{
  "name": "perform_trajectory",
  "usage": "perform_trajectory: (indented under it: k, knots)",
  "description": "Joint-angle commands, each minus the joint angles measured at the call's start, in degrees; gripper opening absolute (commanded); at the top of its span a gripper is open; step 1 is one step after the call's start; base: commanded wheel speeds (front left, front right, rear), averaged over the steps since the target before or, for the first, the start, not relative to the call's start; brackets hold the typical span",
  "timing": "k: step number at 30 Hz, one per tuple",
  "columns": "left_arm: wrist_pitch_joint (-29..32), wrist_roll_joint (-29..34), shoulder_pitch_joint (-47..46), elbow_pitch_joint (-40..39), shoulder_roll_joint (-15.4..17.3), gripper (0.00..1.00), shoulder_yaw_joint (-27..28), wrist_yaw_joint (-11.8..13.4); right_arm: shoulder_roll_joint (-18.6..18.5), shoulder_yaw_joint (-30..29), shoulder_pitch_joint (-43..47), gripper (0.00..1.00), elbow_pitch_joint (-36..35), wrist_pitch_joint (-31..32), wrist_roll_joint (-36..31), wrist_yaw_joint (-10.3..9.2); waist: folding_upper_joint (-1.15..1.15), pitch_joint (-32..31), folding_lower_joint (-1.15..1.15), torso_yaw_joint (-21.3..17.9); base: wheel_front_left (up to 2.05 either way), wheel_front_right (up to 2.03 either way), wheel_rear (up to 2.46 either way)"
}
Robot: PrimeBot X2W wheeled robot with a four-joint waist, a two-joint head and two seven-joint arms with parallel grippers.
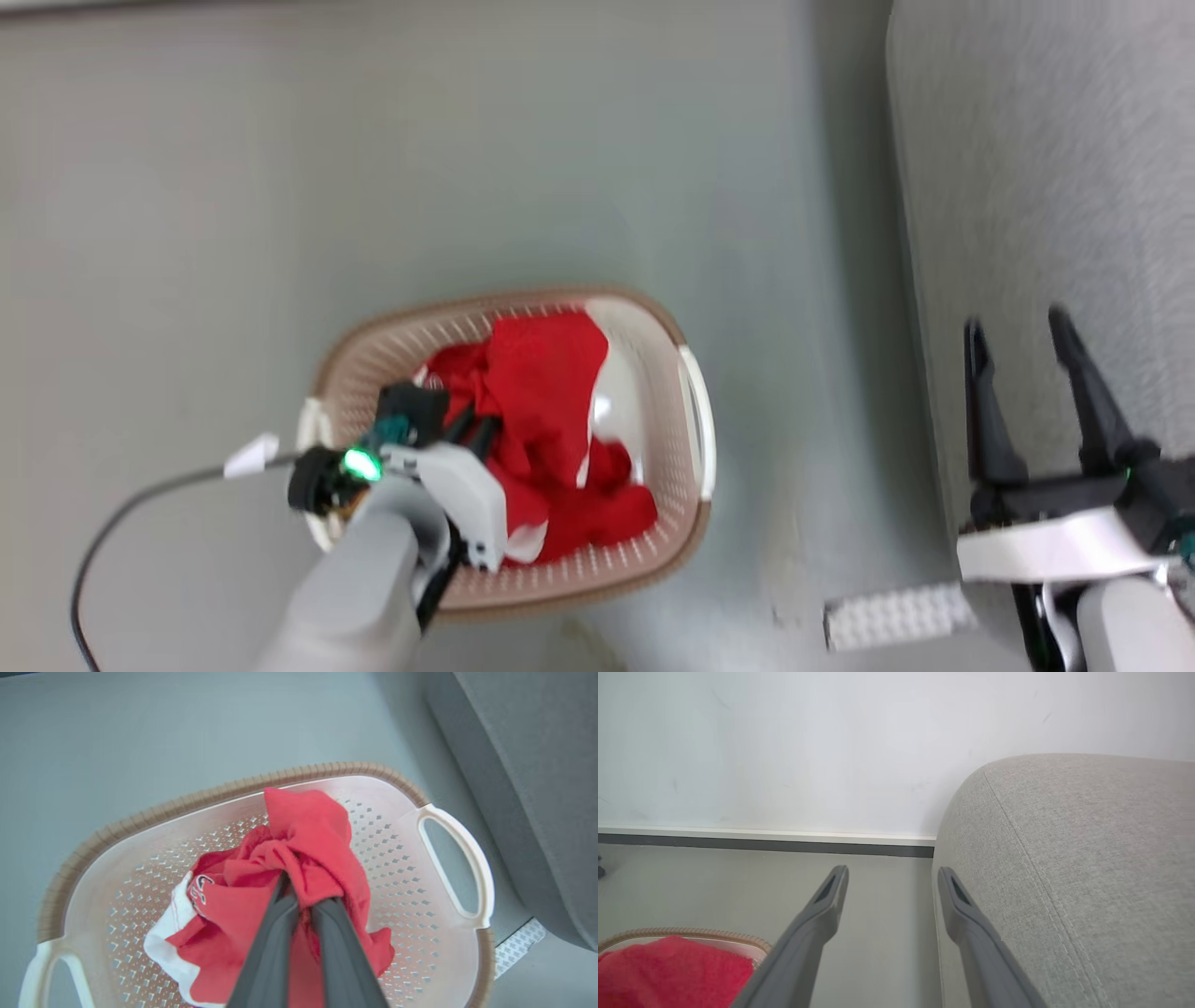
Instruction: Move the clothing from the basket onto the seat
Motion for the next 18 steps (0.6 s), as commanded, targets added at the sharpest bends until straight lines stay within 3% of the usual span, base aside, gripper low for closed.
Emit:
perform_trajectory:
  k: [1, 11, 18]
  knots:
    - [-0.1, -0.7, 2.3, -1.4, 0.1, 0.0, 0.4, 0.3, -0.3, -0.5, 1.6, 1.0, 0.6, 0.0, -0.8, -0.12, 0.0, -7.9, 0.0, 2.6, 0.0, 0.0, 0.0]
    - [-0.2, -2.9, 16.7, -16.1, 0.9, 0.0, 1.7, 2.2, -0.2, -1.1, 10.0, 1.0, 3.3, 0.0, -1.4, -0.12, 0.0, -23.2, 0.0, 4.4, 0.0, 0.0, 0.0]
    - [0.8, -4.5, 24.4, -25.6, 2.5, 0.0, 2.7, 4.6, -0.3, -0.4, 13.9, 1.0, 4.2, 0.0, -1.6, -0.12, 0.0, -30.4, 0.0, 4.2, 0.0, 0.0, 0.0]
